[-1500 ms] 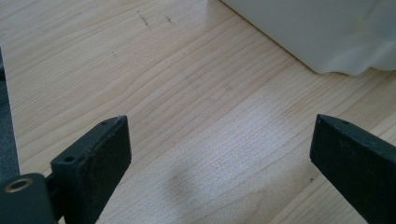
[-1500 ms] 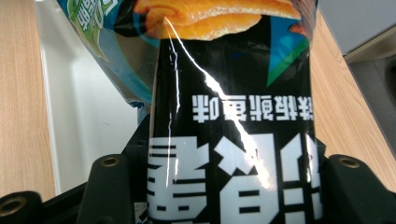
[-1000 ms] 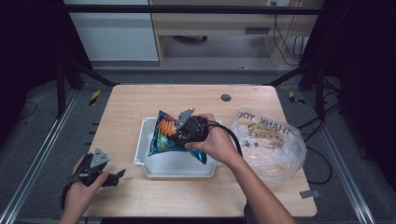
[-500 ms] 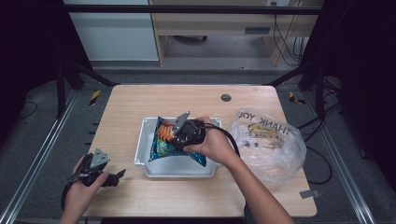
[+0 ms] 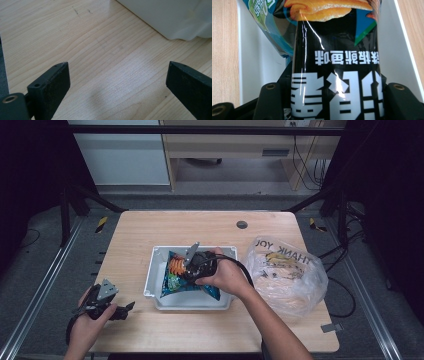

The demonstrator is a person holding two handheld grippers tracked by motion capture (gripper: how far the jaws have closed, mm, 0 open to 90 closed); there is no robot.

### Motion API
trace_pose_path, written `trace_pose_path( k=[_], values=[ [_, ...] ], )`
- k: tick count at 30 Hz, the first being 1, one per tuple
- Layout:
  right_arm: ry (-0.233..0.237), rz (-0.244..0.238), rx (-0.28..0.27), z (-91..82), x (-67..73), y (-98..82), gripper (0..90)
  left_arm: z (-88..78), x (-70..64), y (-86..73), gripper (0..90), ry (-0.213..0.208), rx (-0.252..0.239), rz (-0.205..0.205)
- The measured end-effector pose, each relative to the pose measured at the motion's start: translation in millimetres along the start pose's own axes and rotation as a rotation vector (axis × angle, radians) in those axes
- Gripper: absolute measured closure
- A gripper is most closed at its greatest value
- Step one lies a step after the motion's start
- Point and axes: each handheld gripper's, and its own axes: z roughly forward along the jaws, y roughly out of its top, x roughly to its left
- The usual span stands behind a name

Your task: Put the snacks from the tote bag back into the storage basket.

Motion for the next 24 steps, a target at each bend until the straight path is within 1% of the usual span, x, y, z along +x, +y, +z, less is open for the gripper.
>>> trace_pose_path(
  k=[4,8,15,24],
  values=[
    [0.005,0.006,0.011,1.7,0.0,-0.4,42.1,0.1,-0.1,0.2,5.1,-0.002,0.003,0.003],
    [0.004,0.003,0.010,3.2,-1.0,-1.7,42.1,0.2,-0.3,0.3,5.1,-0.003,0.005,0.004],
    [0.006,0.014,0.014,5.8,-1.3,-3.6,42.1,0.2,-0.2,0.2,5.1,-0.003,0.004,0.003],
    [0.010,0.017,0.006,10.9,-1.4,-3.1,42.1,0.4,-0.6,0.2,5.1,-0.003,0.004,0.006]
  ],
)
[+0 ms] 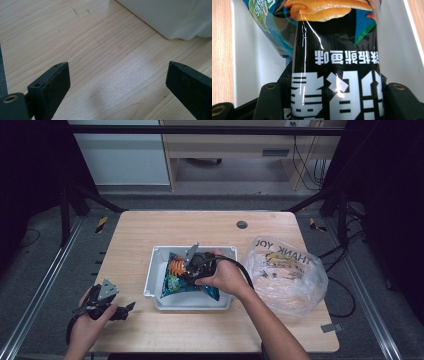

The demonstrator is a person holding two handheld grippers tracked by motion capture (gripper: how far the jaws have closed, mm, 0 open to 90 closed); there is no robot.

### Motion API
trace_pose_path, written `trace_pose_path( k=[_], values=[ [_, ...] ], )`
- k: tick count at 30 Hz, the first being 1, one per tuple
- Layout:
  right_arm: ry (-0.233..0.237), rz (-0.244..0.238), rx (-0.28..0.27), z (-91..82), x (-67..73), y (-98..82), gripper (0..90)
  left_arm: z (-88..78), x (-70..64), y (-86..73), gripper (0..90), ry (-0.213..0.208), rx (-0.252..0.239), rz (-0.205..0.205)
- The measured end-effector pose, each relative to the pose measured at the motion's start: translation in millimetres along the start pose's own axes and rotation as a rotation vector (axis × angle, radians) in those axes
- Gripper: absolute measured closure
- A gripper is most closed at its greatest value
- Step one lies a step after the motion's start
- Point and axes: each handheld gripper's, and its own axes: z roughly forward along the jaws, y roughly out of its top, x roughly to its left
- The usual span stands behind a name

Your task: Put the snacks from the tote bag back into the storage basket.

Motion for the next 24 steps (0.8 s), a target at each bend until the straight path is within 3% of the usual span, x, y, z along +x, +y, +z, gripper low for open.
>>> trace_pose_path(
  k=[24],
  values=[
    [0.003,0.013,0.014,4.4,1.1,-3.0,41.2,0.5,-0.6,0.1,5.1,-0.001,0.004,0.004]
  ],
)
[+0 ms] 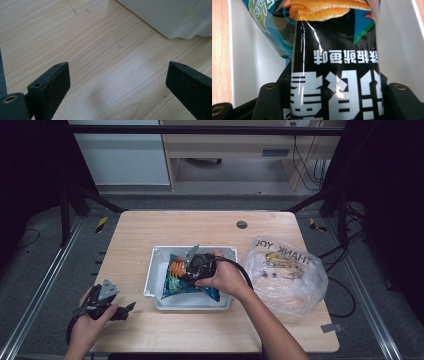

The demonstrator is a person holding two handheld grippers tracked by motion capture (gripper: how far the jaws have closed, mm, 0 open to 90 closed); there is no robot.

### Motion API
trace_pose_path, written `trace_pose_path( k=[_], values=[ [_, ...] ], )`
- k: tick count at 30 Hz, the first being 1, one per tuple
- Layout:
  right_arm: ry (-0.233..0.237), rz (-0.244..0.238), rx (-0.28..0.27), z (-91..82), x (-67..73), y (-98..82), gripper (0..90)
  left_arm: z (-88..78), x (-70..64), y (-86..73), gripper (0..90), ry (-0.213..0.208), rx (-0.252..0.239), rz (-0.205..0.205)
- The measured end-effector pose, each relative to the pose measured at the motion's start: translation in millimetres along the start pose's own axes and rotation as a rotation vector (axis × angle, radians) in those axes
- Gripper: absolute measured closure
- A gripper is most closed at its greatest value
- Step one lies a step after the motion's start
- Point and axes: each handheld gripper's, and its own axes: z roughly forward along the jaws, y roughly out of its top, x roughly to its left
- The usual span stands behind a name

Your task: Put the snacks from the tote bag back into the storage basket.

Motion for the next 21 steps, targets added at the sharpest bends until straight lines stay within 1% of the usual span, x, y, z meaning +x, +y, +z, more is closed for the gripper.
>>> trace_pose_path(
  k=[1,7,11,13,21],
  values=[
    [-0.002,0.007,0.001,0.5,0.4,0.5,41.0,0.1,-0.1,0.0,5.1,0.001,0.000,-0.001],
    [-0.006,0.005,0.001,0.7,0.3,1.1,40.8,0.3,-0.5,0.1,5.1,-0.001,0.000,0.001],
    [-0.009,0.016,0.004,0.6,-0.1,1.0,40.2,0.7,-0.4,0.0,5.1,0.000,0.001,0.000],
    [-0.012,0.025,-0.007,0.9,-1.2,1.0,37.8,0.7,-0.8,0.1,5.1,-0.001,0.004,0.001],
    [-0.020,0.042,-0.009,0.0,-1.5,2.3,32.9,1.1,-0.9,0.0,5.1,-0.002,0.002,0.001]
  ],
)
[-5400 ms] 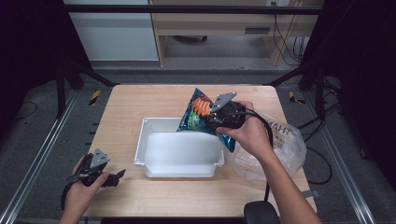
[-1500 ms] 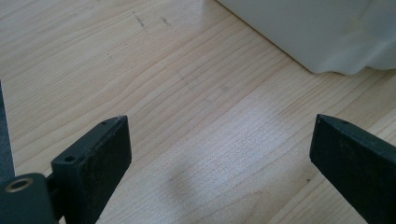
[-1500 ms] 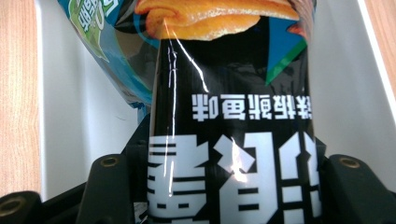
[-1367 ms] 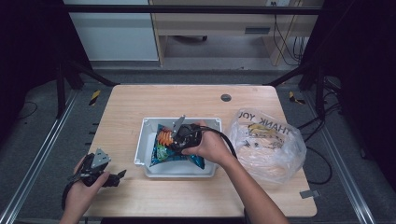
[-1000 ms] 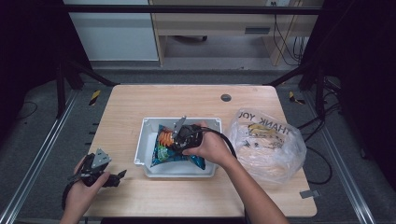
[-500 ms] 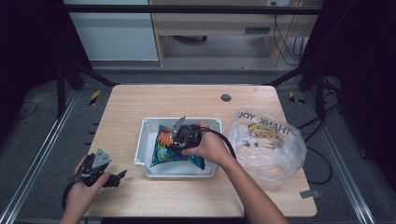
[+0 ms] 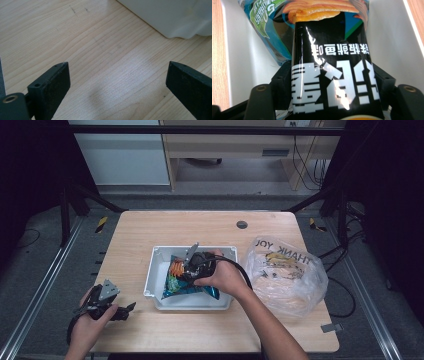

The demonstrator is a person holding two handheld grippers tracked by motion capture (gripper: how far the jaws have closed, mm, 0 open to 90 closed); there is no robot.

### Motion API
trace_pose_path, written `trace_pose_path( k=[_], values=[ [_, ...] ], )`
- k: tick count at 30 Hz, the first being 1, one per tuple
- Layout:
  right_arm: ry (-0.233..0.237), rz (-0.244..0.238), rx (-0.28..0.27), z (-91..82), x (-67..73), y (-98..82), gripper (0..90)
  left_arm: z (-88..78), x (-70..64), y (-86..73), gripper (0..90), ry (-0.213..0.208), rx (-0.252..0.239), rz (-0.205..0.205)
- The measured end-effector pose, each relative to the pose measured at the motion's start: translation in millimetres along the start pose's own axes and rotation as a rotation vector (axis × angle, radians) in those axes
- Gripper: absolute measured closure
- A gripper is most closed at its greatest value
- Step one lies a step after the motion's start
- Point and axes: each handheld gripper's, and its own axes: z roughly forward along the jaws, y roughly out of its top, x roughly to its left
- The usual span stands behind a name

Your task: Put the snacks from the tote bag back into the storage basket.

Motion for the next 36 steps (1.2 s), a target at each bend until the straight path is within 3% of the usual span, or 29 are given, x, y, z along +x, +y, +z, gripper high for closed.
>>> trace_pose_path(
  k=[5,19,36],
  values=[
    [-0.019,0.022,-0.002,0.4,-0.3,0.4,24.5,0.0,-0.1,0.0,5.1,0.000,0.000,0.000],
    [-0.054,0.047,0.010,-1.9,0.3,1.5,16.0,-0.5,0.4,-0.3,5.1,0.002,0.000,-0.002],
    [-0.074,0.083,-0.040,-18.4,-0.7,-0.2,14.1,-0.2,0.8,-0.4,5.1,0.002,-0.001,-0.006]
  ],
)
